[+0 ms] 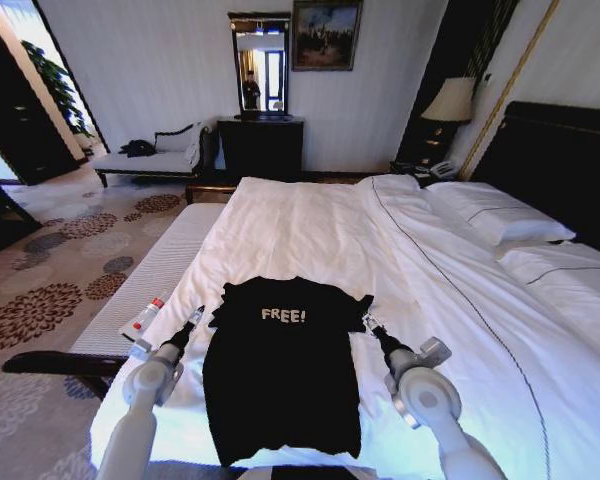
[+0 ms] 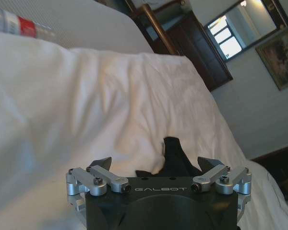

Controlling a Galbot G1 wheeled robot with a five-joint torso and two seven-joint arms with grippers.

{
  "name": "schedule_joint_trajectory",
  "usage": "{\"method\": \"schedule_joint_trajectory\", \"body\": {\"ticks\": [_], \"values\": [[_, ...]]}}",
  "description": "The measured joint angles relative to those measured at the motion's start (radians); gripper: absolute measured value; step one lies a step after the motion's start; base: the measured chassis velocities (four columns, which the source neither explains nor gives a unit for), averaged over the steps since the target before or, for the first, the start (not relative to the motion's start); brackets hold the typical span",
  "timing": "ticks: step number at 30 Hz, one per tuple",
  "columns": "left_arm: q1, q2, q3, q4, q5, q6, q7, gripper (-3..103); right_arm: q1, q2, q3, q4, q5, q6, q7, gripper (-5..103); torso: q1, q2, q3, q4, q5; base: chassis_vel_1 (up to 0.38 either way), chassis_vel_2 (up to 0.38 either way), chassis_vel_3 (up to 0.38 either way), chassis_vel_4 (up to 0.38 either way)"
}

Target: Fold the clothes on the bed.

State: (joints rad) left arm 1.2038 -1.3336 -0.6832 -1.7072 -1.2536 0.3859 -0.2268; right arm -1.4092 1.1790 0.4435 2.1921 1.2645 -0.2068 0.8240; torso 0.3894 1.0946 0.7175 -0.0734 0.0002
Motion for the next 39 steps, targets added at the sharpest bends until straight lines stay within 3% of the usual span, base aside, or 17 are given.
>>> {"method": "schedule_joint_trajectory", "body": {"ticks": [6, 15, 20, 23, 26, 30, 33, 34, 36, 39], "values": [[-0.046, -0.018, 0.060, 0.052, 0.076, 0.000, 0.005, 100, 0.000, -0.010, -0.006, -0.019, -0.007, 0.007, -0.014, 100, 0.000, 0.000, 0.000, 0.0001, -0.0002, 0.000, 0.000, 0.000, 0.000], [-0.112, -0.065, 0.091, 0.126, 0.113, -0.012, 0.007, 103, -0.019, -0.017, 0.010, -0.019, -0.005, 0.015, -0.016, 100, 0.000, 0.000, 0.000, 0.0000, -0.0002, 0.000, 0.000, 0.000, 0.000], [-0.117, -0.074, 0.096, 0.130, 0.123, -0.018, 0.006, 97, -0.022, -0.014, 0.011, -0.030, -0.006, 0.019, -0.018, 100, 0.000, 0.000, 0.000, 0.0001, -0.0001, 0.000, 0.000, 0.000, 0.000], [-0.114, -0.076, 0.091, 0.129, 0.126, -0.023, 0.007, 81, -0.021, -0.012, 0.010, -0.032, -0.006, 0.020, -0.018, 100, 0.000, 0.000, 0.000, 0.0000, -0.0002, 0.000, 0.000, 0.000, 0.000], [-0.108, -0.074, 0.086, 0.125, 0.127, -0.026, 0.011, 76, -0.017, -0.012, 0.009, -0.032, -0.006, 0.020, -0.018, 100, 0.000, 0.000, 0.000, 0.0001, -0.0002, 0.000, 0.000, 0.000, 0.000], [-0.096, -0.068, 0.079, 0.113, 0.133, -0.029, 0.020, 54, -0.015, -0.014, 0.009, -0.034, -0.007, 0.020, -0.018, 100, 0.000, 0.000, 0.000, 0.0001, -0.0003, 0.000, 0.000, 0.000, 0.000], [-0.093, -0.068, 0.078, 0.110, 0.136, -0.029, 0.022, 48, -0.015, -0.014, 0.008, -0.034, -0.007, 0.020, -0.018, 100, 0.000, 0.000, 0.000, 0.0001, -0.0002, 0.000, 0.000, 0.000, 0.000], [-0.090, -0.068, 0.077, 0.110, 0.142, -0.030, 0.025, 38, -0.015, -0.014, 0.008, -0.034, -0.009, 0.021, -0.018, 100, 0.000, 0.000, 0.000, 0.0000, -0.0002, 0.000, 0.000, 0.000, 0.000], [-0.089, -0.069, 0.077, 0.110, 0.145, -0.030, 0.027, 38, -0.015, -0.015, 0.008, -0.034, -0.009, 0.022, -0.018, 100, 0.000, 0.000, 0.000, 0.0000, -0.0002, 0.000, 0.000, 0.000, 0.000], [-0.083, -0.072, 0.078, 0.110, 0.158, -0.030, 0.035, 22, -0.016, -0.018, 0.009, -0.034, -0.010, 0.023, -0.019, 100, 0.000, 0.000, 0.000, 0.0001, -0.0003, 0.000, 0.000, 0.000, 0.000]]}}
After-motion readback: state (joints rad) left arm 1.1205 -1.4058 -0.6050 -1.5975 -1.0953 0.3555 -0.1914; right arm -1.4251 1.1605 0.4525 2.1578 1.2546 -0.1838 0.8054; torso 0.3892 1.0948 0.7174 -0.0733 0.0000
